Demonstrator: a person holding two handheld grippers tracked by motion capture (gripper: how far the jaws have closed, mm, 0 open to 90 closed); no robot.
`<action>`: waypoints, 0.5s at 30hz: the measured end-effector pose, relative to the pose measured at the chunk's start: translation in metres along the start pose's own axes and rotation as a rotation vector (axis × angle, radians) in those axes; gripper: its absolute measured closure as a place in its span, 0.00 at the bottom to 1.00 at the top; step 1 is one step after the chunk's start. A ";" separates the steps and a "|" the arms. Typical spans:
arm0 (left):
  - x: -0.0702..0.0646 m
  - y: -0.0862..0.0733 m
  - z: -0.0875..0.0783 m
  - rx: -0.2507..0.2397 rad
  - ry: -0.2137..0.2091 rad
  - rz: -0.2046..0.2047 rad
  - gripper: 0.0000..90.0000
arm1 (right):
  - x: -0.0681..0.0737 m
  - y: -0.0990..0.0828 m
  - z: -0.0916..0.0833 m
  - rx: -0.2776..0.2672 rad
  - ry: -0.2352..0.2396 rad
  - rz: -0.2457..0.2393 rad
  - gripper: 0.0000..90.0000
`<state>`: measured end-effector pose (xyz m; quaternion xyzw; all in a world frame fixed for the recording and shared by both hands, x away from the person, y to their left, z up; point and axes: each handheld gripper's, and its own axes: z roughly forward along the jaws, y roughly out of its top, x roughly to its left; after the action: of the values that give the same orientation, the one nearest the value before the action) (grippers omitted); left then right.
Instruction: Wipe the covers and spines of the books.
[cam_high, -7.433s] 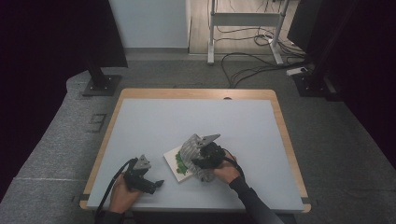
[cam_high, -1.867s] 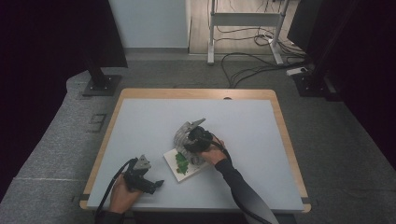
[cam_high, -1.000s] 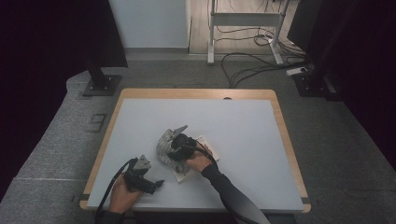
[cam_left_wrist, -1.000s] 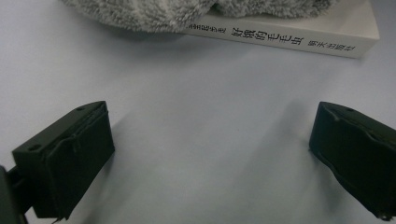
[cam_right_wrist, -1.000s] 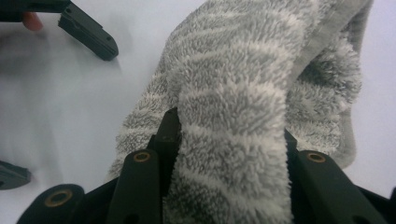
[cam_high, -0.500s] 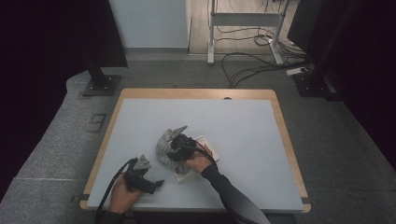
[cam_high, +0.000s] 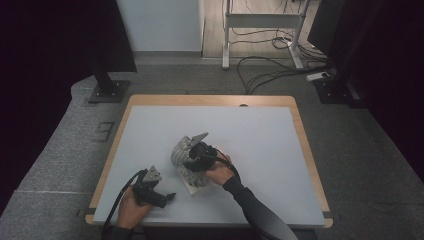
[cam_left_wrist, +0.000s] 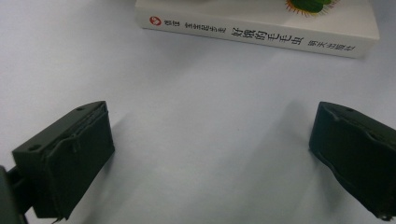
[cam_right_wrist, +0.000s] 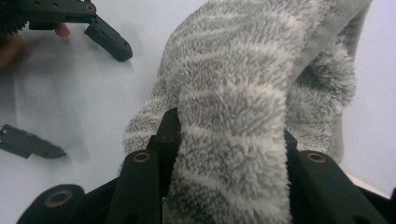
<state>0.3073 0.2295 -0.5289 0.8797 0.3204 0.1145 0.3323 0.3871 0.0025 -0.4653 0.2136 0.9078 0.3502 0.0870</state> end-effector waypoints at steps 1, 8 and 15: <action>0.000 0.000 0.000 0.000 0.000 0.000 0.00 | -0.001 0.000 -0.003 -0.002 -0.001 0.001 0.64; 0.000 0.000 0.000 0.000 0.000 0.000 0.00 | -0.008 -0.006 -0.023 -0.021 -0.012 0.020 0.64; 0.000 0.000 0.000 0.001 -0.001 0.001 0.00 | -0.018 -0.018 -0.042 -0.038 -0.035 0.048 0.64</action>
<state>0.3073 0.2295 -0.5288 0.8801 0.3199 0.1142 0.3318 0.3839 -0.0425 -0.4457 0.2399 0.8940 0.3654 0.0986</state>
